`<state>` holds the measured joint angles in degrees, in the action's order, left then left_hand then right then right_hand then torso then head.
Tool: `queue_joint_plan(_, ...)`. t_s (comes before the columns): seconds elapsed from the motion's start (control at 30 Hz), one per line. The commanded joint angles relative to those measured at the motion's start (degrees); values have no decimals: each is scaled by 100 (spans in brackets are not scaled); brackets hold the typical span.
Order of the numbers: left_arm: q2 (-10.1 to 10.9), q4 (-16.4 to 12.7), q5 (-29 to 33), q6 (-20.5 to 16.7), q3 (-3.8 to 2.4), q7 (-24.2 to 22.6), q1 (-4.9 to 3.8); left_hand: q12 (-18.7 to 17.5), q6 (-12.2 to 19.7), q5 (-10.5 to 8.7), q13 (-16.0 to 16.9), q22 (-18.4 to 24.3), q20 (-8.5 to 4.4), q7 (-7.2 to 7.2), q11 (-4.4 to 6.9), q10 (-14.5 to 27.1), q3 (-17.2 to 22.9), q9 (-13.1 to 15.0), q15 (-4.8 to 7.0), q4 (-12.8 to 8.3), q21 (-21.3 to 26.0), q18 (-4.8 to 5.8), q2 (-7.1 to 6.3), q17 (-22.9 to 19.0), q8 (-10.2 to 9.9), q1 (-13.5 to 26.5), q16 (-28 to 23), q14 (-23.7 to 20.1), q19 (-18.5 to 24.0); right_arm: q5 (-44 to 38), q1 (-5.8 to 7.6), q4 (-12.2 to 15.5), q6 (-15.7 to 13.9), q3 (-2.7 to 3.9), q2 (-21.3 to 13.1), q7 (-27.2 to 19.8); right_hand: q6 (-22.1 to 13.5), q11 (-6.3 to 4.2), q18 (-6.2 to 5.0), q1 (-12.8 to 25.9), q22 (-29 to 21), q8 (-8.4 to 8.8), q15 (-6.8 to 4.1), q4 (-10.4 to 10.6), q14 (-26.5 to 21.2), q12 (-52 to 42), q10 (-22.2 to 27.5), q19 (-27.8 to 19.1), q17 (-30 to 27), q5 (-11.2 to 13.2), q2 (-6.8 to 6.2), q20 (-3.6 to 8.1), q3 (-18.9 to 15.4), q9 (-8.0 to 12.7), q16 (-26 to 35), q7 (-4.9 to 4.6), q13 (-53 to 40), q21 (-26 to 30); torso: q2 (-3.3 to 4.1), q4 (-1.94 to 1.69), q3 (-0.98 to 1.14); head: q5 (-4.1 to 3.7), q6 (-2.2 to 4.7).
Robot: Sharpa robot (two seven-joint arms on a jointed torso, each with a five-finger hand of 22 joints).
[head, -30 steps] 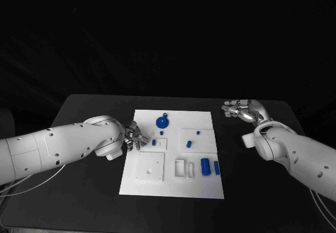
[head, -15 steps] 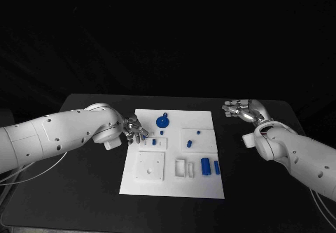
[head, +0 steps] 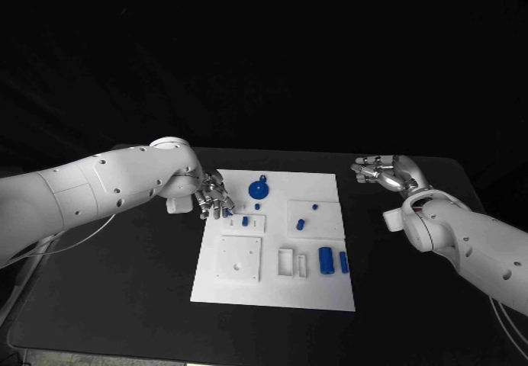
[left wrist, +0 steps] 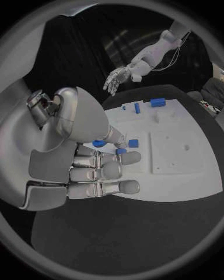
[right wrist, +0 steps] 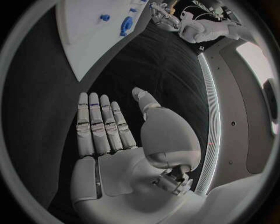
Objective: Assemble the parts on the task board
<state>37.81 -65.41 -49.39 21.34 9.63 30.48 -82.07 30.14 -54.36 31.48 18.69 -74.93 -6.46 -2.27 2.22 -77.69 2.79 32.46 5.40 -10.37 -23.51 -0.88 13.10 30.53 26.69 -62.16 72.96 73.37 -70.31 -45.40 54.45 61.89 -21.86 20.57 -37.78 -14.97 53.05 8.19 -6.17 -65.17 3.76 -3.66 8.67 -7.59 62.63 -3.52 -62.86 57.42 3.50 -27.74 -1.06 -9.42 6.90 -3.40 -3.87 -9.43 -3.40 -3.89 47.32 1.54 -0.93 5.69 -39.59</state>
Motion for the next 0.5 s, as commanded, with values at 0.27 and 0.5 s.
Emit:
queue_joint_plan(0.27, -404, 478, -401, 1015, 10, 269, -51, 51, -44, -130, 7, -110, -3, 20, -1, 61, 447, 509, -4, -576, -61, -103, 227, 14, -281, -266, 80, -48, 63, -24, -3, 18, 64, 2, 16, -49, -16, 14, -108, 24, -7, 29, 0, 35, -49, 17, 33, -37, -7, -32, 9, 20, 6, 4, 36, 0, 8, 8, 3, 2, 8, 17, -22)
queue_joint_plan(0.5, -617, 676, -526, 1115, 24, 243, -54, 63, -54, -132, 13, -110, -4, 20, 4, 54, 447, 532, 0, -578, -62, -103, 221, 15, -290, -269, 85, -46, 63, -24, -3, 24, 62, 2, 28, -51, -13, 15, -109, 28, -7, 28, 1, 46, -49, 17, 33, -36, -8, -37, 11, 20, 4, 3, 37, 0, 8, 8, 1, 2, 3, 27, -29)
